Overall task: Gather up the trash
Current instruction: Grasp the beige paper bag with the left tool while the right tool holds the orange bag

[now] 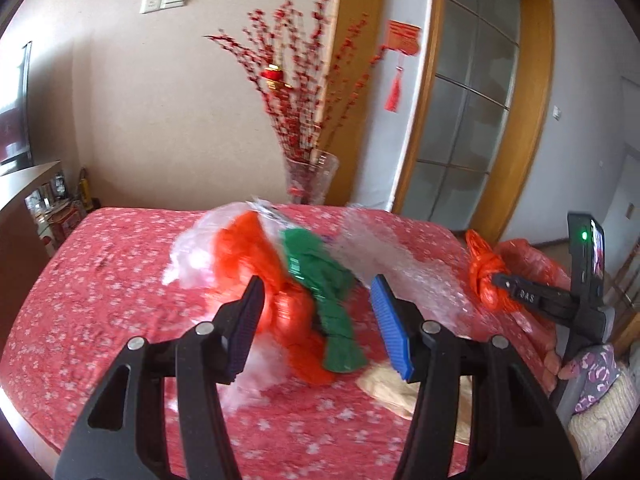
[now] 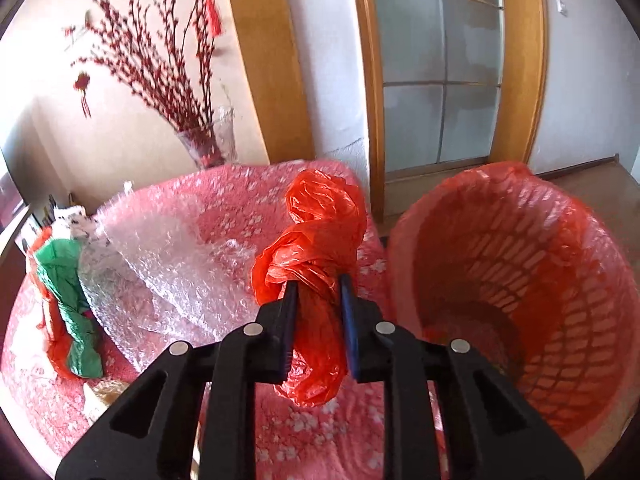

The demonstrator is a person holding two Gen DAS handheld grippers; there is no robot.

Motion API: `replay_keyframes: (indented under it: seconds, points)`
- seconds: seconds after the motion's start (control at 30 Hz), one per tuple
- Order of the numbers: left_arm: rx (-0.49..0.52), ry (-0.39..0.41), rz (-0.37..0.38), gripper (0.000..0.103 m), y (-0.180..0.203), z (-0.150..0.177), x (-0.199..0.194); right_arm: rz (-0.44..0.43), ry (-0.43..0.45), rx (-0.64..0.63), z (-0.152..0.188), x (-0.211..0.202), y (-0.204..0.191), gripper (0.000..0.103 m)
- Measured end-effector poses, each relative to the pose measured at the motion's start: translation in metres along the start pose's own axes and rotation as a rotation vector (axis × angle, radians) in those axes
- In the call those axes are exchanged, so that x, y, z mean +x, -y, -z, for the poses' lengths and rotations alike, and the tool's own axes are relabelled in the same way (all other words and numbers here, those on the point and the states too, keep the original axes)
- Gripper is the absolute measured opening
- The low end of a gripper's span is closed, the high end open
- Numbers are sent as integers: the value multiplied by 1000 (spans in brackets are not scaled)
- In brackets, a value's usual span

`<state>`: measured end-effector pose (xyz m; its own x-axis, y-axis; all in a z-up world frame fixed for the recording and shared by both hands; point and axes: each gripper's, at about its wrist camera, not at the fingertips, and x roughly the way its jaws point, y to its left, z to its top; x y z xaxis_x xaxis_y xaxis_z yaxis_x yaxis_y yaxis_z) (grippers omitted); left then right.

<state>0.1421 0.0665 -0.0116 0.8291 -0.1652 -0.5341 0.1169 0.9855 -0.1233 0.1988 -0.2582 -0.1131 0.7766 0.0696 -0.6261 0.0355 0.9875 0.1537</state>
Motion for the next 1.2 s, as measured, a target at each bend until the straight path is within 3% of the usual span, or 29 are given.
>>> replay_keyframes:
  seconds: [0.3,0.63,0.73,0.8,0.87,0.97,1.2]
  points:
    - [105,-132,140,55,57,40,26,-13,55,33,19,-45,18,20]
    - [106,-266,145,63,81,75,60,-25,37,44,40,-61,30,20]
    - [111,-259,118,63,85,79,63,-27,37,53,44,-64,35,20]
    - [117,-247,100,47,89,80,65,-30,35,60,46,-66,37,21]
    - [117,-239,101,24,90,81,68,-33,35,66,48,-67,39,21]
    - [97,-235,120,9,88,79,74,-39,34,77,50,-68,41,21]
    - [68,-212,182,6,80,66,63,-47,53,95,50,-75,46,21]
